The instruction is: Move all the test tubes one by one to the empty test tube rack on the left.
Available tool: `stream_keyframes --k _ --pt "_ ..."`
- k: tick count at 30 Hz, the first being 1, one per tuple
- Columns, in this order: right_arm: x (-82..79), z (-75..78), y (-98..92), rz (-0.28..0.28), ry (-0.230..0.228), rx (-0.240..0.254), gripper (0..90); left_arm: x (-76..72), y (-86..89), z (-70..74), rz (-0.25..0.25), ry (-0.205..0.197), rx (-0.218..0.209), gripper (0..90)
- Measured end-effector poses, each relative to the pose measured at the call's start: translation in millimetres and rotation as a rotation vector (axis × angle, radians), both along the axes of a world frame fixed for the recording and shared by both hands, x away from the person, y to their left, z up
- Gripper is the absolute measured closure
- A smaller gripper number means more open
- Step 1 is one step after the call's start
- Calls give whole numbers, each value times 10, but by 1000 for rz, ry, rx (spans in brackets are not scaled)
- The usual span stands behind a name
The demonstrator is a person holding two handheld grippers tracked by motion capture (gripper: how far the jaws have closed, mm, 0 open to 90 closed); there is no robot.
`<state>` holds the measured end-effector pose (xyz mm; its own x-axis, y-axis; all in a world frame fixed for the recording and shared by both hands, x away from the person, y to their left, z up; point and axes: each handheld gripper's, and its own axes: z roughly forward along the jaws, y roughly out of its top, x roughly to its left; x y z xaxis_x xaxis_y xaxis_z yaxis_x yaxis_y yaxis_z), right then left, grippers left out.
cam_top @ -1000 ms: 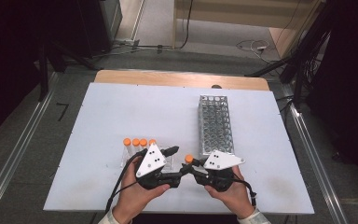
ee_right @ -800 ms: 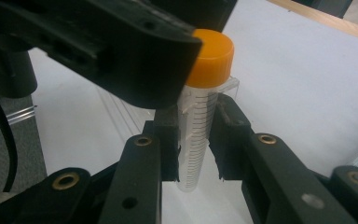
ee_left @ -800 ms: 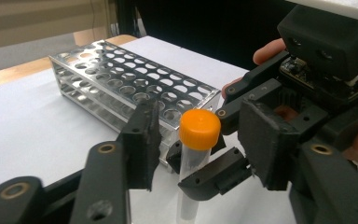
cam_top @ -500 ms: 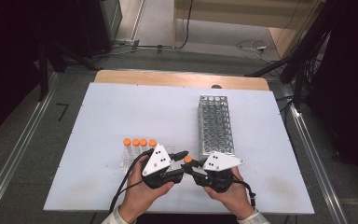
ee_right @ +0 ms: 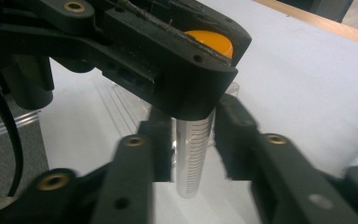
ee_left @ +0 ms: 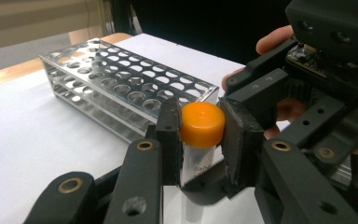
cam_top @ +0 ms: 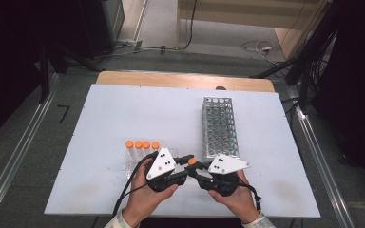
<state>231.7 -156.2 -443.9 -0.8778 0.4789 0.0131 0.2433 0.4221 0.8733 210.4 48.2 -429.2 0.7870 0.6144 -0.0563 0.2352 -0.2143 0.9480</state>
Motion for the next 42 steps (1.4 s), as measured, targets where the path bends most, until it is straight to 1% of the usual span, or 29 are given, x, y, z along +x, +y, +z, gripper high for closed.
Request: stream_keyframes --k 2,3,6,8,9,11,13,17,21,24,26,29,33,35,37,42 --pt "16 -5 -7 10 32 16 448 5 6 21 7 -3 -8 708" --pt "17 -9 -15 4 34 31 415 10 14 38 9 -9 -8 708" --pt "27 -17 -49 -17 34 50 284 26 60 114 23 -24 -24 708" --pt "38 -22 -78 -28 40 62 275 42 100 168 46 -32 -34 708" --pt "48 -25 -94 -22 48 67 274 52 119 192 56 -31 -42 708" --pt "58 -28 -122 -28 53 78 274 75 169 235 74 -31 -47 708" --pt "65 -25 -143 -34 58 79 274 95 217 262 89 -27 -55 708" --pt "62 -22 -160 -34 58 84 276 125 339 324 120 -33 -75 708" --pt "58 -22 -161 -34 60 83 278 165 428 350 143 -40 -91 708" --pt "62 -26 -165 -36 61 81 280 199 483 345 169 -45 -78 708" --pt "63 -26 -168 -40 62 81 280 216 508 340 184 -48 -79 708" --pt "66 -28 -178 -41 61 80 280 236 554 333 209 -54 -71 708" --pt "66 -43 -183 -47 62 73 283 251 587 317 221 -51 -67 708" --pt "62 -43 -188 -47 64 74 284 259 595 302 233 -54 -50 708" --pt "61 -39 -196 -47 62 76 284 269 607 286 239 -50 -46 708" --pt "61 -39 -218 -52 65 77 288 275 626 257 253 -54 -22 708"
